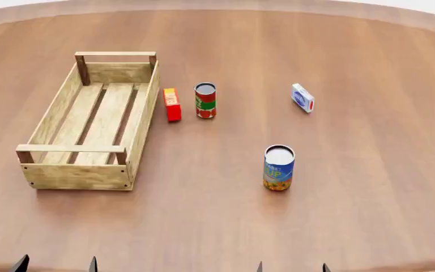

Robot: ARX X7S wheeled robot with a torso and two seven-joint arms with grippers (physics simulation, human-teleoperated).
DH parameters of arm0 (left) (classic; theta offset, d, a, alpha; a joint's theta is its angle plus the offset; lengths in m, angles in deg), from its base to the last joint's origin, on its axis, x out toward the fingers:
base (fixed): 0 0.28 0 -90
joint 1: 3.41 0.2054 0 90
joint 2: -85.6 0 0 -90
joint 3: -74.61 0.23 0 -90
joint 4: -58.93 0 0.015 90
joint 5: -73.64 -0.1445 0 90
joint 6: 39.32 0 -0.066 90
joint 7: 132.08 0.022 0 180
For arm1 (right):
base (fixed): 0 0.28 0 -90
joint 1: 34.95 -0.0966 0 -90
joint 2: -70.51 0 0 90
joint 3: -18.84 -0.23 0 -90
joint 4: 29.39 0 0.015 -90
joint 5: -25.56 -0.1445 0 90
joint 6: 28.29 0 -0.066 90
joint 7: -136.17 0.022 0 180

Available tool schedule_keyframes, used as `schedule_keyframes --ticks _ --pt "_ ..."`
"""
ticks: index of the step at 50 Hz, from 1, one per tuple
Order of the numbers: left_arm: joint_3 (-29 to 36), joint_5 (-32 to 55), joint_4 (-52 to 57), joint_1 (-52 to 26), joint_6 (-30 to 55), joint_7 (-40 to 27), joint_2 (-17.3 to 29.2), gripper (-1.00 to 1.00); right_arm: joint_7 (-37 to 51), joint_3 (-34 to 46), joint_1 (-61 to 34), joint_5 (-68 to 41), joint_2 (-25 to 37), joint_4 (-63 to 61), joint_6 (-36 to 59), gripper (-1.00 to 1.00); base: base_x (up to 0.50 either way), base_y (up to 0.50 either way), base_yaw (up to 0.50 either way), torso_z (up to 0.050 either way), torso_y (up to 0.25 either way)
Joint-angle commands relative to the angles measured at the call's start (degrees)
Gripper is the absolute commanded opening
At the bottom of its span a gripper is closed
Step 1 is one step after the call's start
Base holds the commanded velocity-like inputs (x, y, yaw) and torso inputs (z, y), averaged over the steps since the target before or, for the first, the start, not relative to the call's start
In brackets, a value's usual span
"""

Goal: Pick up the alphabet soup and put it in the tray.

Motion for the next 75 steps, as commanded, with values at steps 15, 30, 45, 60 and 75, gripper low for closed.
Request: schedule_keyframes --ticks 15,30,45,60,75 --pt "4.75 2.38 -2.85 -1.4 -1.52 -3.81 2.83 1.0 4.96 3.65 -1.6 0.32 3.08 6.23 -5.66 1.0 0.11 0.18 0.0 0.0 0.0" --pt "6.91 3.43 -2.21 -0.71 -1.5 -4.65 4.27 1.0 4.8 4.71 -1.14 -3.26 4.19 5.19 -4.47 1.0 0.41 0.41 0.0 0.0 0.0" --pt "8.28 4.04 -2.15 -0.48 -2.26 -5.78 5.19 1.0 5.13 6.36 -1.52 -4.4 5.05 6.0 -4.57 1.0 0.5 0.31 0.0 0.0 0.0" --pt "9.61 4.77 -3.06 -1.12 -2.16 -6.87 5.94 1.0 5.81 7.53 -2.27 -5.67 5.84 7.56 -4.32 1.0 0.5 0.17 0.0 0.0 0.0" --pt "10.59 5.51 -2.94 -1.11 -2.31 -7.67 6.7 1.0 6.75 8.47 -2.34 -6.33 6.5 7.52 -4.43 1.0 0.5 0.19 0.0 0.0 0.001"
